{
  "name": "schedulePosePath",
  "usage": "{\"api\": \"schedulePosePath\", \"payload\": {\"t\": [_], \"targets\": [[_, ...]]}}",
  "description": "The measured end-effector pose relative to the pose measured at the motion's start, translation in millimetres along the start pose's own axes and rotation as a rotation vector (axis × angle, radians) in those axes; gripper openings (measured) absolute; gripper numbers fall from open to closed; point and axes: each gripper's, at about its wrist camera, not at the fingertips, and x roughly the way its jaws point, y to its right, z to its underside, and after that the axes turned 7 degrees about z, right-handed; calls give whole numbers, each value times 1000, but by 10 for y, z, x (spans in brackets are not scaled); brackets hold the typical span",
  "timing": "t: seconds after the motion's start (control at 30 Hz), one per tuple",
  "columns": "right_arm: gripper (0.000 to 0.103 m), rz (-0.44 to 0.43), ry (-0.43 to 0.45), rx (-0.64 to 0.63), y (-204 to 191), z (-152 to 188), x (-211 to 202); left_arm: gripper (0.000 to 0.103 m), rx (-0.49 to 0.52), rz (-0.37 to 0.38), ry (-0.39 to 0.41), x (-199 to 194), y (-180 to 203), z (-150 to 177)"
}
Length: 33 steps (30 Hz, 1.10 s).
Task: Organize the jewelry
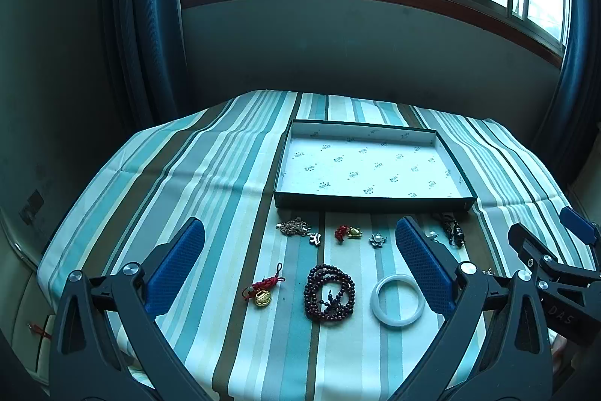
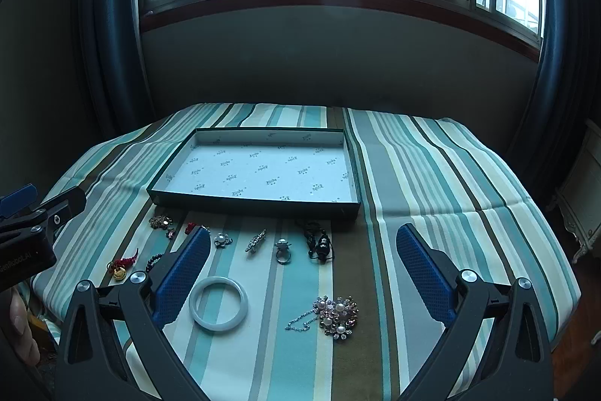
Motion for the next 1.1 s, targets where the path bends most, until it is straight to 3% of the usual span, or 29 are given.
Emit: {"api": "schedulePosePath", "payload": {"t": [1.1], "targets": [[99,6,7,2,-22,56,16,101,-11,-1,-11,48,-24,107]]}}
